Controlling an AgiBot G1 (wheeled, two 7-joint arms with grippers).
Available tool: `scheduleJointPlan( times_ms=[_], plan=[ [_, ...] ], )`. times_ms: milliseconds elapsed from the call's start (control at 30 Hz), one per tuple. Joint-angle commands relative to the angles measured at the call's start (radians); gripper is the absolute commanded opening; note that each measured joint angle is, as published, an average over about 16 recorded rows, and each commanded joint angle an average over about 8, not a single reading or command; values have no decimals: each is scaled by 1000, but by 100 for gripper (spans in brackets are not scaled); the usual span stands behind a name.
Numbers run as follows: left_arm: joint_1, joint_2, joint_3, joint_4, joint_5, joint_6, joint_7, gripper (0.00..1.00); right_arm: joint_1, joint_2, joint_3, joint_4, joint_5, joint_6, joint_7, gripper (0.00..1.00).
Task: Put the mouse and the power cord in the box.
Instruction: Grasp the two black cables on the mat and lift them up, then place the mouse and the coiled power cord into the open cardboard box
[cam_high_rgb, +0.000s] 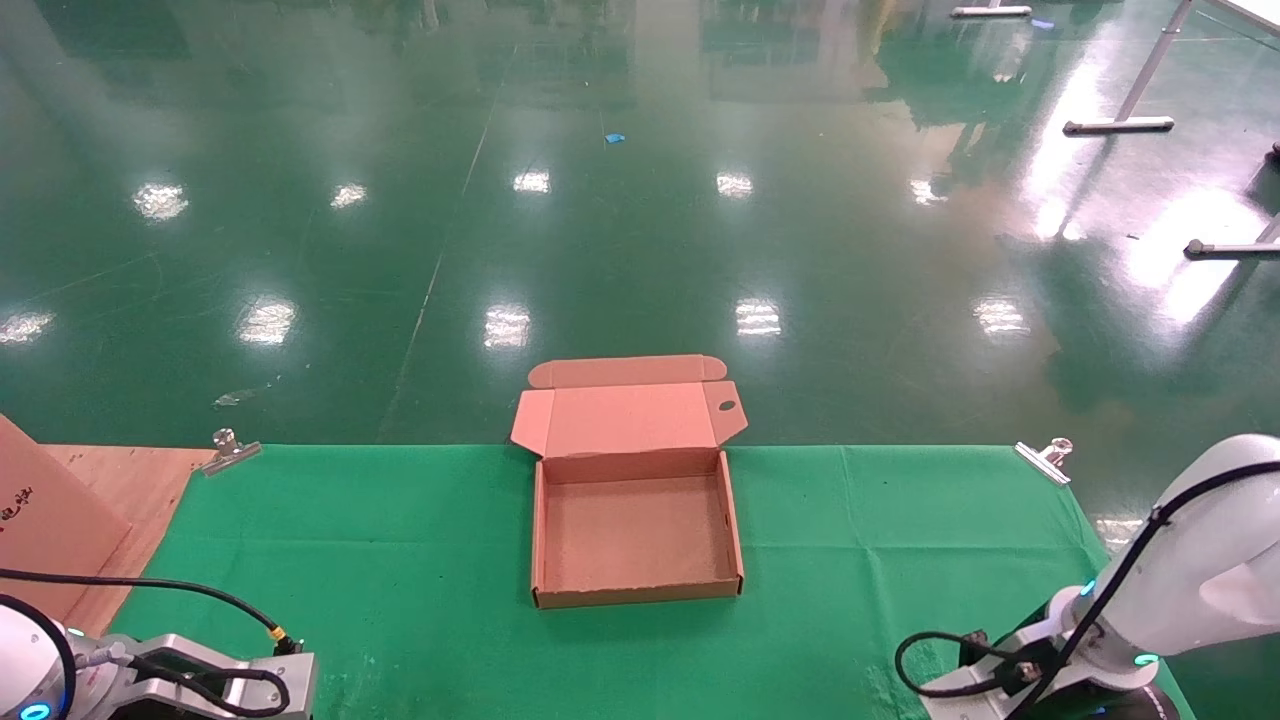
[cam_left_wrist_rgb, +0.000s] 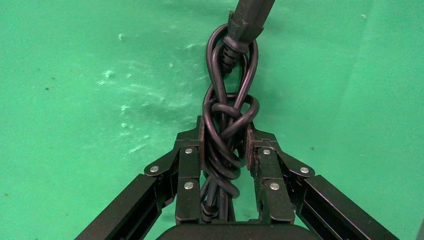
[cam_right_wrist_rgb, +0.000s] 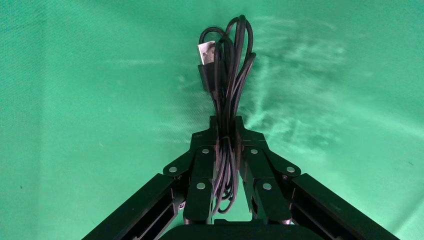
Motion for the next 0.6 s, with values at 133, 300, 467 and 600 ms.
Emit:
scheduleJointPlan(
  times_ms=[133, 300, 467, 600],
  plan=[
    [-37, -11, 4, -6, 6, 35, 9, 0, 37, 17, 10, 4, 14, -25, -9, 0],
    [-122, -30, 4, -45, 6, 106, 16, 0, 118, 48, 35, 38, 49, -90, -18, 0],
    [-226, -37, -3, -125, -3, 186, 0, 0, 218, 71, 75, 98, 109, -190, 6, 0],
    [-306, -30, -13, -212, -19, 241, -48, 0, 288, 66, 108, 168, 158, -259, 62, 0]
  ],
)
